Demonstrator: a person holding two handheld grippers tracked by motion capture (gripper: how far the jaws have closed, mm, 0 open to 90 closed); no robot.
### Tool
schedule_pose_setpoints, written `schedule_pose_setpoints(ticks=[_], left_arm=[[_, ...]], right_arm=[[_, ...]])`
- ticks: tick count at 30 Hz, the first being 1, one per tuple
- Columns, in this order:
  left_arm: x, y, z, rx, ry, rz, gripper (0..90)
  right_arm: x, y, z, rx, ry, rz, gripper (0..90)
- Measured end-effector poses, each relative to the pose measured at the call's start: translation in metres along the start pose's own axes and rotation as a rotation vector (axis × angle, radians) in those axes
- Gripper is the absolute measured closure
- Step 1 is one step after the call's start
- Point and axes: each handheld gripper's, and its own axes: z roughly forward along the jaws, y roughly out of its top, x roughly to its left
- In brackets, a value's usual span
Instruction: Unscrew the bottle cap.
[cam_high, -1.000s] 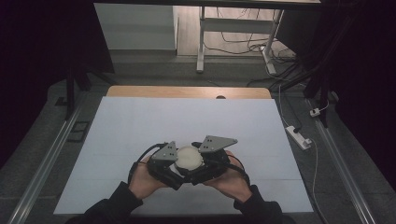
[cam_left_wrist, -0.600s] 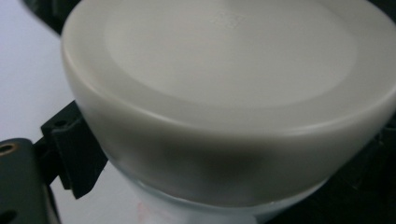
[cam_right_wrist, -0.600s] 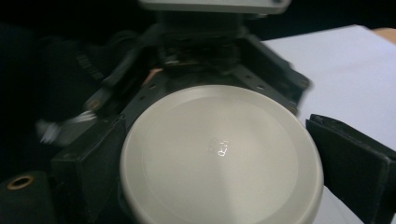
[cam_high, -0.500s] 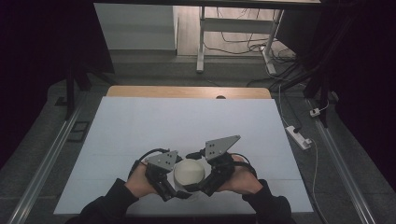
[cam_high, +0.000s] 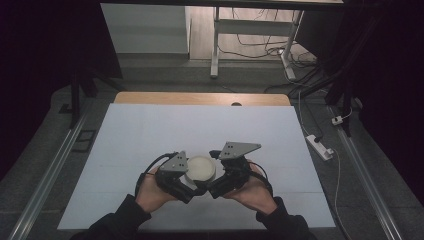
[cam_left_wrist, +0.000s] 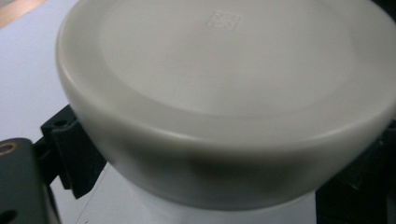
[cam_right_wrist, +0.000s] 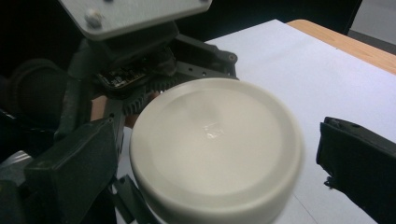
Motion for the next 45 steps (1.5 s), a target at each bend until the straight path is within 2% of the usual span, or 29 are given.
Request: schedule_pose_setpoints(ticks=[3, 5, 6, 9, 10, 14, 16, 17, 19, 22, 28, 32, 45], left_arm=[[-0.003, 0.002, 0.001, -0.004, 0.0, -0.008, 7.3], [-0.007, 0.005, 0.001, 0.001, -0.018, 0.015, 7.3], [-0.007, 0.005, 0.001, 0.0, -0.026, 0.018, 7.3], [-0.004, 0.003, 0.0, 0.002, -0.08, 0.047, 7.3], [-0.003, 0.002, 0.0, -0.002, -0.113, 0.056, 7.3], [0.003, -0.002, 0.0, -0.025, -0.257, 0.092, 7.3], [0.004, -0.004, 0.001, -0.031, -0.303, 0.105, 7.3], [0.004, -0.005, 0.001, -0.03, -0.309, 0.109, 7.3], [0.004, -0.005, 0.002, -0.026, -0.303, 0.113, 7.3], [0.005, -0.006, 0.003, -0.012, -0.27, 0.104, 7.3], [0.013, -0.009, 0.002, -0.013, -0.195, 0.046, 7.3], [0.016, -0.01, 0.0, -0.016, -0.161, 0.028, 7.3], [0.02, -0.012, -0.005, -0.022, -0.108, 0.016, 7.3]], right_arm=[[0.004, -0.002, 0.005, 0.011, -0.016, -0.019, 2.6], [0.006, -0.003, 0.007, 0.012, -0.031, -0.037, 6.5], [0.007, -0.003, 0.007, 0.011, -0.021, -0.04, 6.8], [0.009, -0.002, 0.006, 0.026, -0.006, -0.066, 7.2], [0.009, -0.001, 0.005, 0.035, 0.005, -0.071, 7.3], [0.007, 0.0, 0.003, 0.058, 0.115, -0.072, 7.5], [0.007, 0.001, 0.001, 0.058, 0.164, -0.079, 7.5], [0.006, 0.001, 0.001, 0.056, 0.18, -0.076, 7.5], [0.006, 0.001, -0.001, 0.053, 0.186, -0.078, 7.5], [0.003, 0.002, -0.003, 0.032, 0.175, -0.066, 7.5], [0.001, 0.004, -0.009, 0.007, 0.137, -0.062, 7.5], [0.0, 0.004, -0.01, -0.003, 0.113, -0.056, 7.5], [-0.002, 0.002, -0.018, -0.022, 0.051, -0.041, 7.5]])
